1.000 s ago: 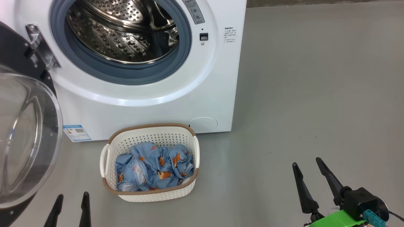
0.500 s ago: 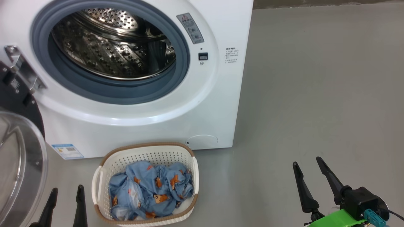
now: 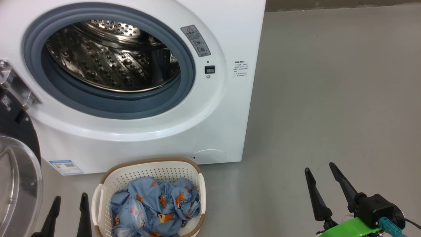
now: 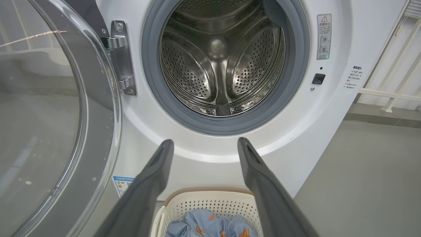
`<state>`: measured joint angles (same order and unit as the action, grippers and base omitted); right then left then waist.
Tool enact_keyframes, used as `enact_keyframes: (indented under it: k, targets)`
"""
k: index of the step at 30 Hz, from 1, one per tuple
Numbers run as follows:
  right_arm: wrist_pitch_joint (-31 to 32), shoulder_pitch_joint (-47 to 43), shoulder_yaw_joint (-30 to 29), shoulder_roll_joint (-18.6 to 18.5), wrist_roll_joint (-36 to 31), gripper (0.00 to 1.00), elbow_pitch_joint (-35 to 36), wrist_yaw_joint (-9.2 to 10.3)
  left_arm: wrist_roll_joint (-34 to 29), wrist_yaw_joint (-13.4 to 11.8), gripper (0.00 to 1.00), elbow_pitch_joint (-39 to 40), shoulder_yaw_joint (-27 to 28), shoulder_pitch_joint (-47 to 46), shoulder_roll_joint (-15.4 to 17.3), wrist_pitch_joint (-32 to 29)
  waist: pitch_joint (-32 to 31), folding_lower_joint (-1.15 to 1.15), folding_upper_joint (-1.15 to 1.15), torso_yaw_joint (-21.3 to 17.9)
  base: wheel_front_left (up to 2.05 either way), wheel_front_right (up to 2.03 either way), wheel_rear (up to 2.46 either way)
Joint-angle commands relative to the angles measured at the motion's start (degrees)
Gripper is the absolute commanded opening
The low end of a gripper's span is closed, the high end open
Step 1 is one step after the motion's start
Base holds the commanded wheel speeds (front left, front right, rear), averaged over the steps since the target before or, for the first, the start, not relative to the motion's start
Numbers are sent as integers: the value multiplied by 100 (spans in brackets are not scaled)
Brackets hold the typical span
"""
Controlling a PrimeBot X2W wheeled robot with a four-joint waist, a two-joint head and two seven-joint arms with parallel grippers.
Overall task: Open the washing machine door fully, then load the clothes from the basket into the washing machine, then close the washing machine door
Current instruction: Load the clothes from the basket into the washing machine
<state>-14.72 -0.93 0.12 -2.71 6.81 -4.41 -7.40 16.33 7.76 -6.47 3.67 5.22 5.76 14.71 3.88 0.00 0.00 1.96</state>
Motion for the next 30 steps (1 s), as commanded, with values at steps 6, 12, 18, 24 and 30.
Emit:
enact_keyframes:
  k: [6, 12, 18, 24, 30]
  targets:
    - [-28, 153, 150, -17, 8, 100, 109, -9, 69, -27, 100, 113, 120, -177, 98, 29, -40, 0, 0, -9, 0, 0, 0]
    - [-28, 134, 149, -17, 0, 100, 100, -9, 83, -27, 100, 103, 70, -144, 120, 29, -61, 0, 0, -12, 0, 0, 0]
    - [-28, 134, 166, -17, 3, 100, 104, -9, 130, -27, 100, 99, 19, -122, 135, 29, -33, 0, 0, -24, 0, 0, 0]
    - [-28, 153, 185, -17, -2, 100, 80, -9, 178, -27, 100, 97, -22, -144, 171, 29, 29, 0, 0, -46, 0, 0, 0]
    - [-28, 193, 203, -17, -8, 100, 58, -9, 306, -27, 100, 33, -123, -208, 199, 29, 183, 0, 0, -89, 0, 0, 0]
